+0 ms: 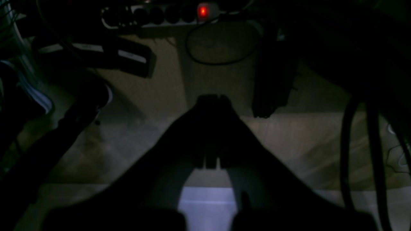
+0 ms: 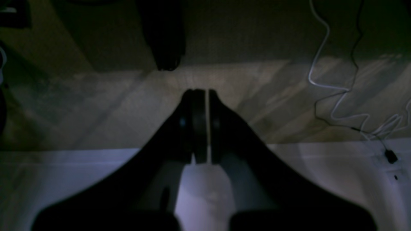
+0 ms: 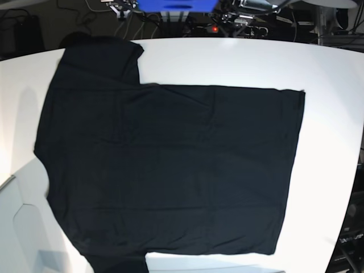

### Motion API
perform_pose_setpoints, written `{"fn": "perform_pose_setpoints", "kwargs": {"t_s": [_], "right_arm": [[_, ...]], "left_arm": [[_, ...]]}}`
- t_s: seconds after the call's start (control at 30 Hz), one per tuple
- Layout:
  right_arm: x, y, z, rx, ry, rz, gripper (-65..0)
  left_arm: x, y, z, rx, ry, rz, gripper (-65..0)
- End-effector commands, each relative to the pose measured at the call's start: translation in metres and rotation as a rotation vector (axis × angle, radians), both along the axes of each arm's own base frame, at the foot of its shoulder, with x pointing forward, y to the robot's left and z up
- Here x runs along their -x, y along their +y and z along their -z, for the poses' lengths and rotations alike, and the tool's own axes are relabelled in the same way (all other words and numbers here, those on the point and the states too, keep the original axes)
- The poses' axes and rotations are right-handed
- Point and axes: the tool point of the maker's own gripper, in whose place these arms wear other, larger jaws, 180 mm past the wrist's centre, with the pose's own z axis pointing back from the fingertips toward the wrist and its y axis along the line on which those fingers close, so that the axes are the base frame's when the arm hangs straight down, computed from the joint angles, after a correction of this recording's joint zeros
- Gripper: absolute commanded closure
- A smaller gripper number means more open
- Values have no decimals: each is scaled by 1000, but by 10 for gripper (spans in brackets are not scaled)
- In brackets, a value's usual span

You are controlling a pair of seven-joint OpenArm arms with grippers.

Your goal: Fold the T-shirt properly

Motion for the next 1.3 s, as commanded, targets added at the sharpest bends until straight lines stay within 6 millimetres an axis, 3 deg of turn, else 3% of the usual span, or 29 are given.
{"fn": "perform_pose_setpoints", "kwargs": {"t_s": [0.0,0.17,0.47,1.27], "right_arm": [[-12,5,1,-18,-35,9,0],[-26,4,0,-16,-94,6,0],[-28,13,0,-30,-97,8,0],[-27,10,0,-25,-97,8,0]], "left_arm": [[2,-1,0,-3,2,1,0],[2,-3,0,0,2,1,0],[2,-4,0,2,2,1,0],[8,-7,0,11,13,2,0]]}}
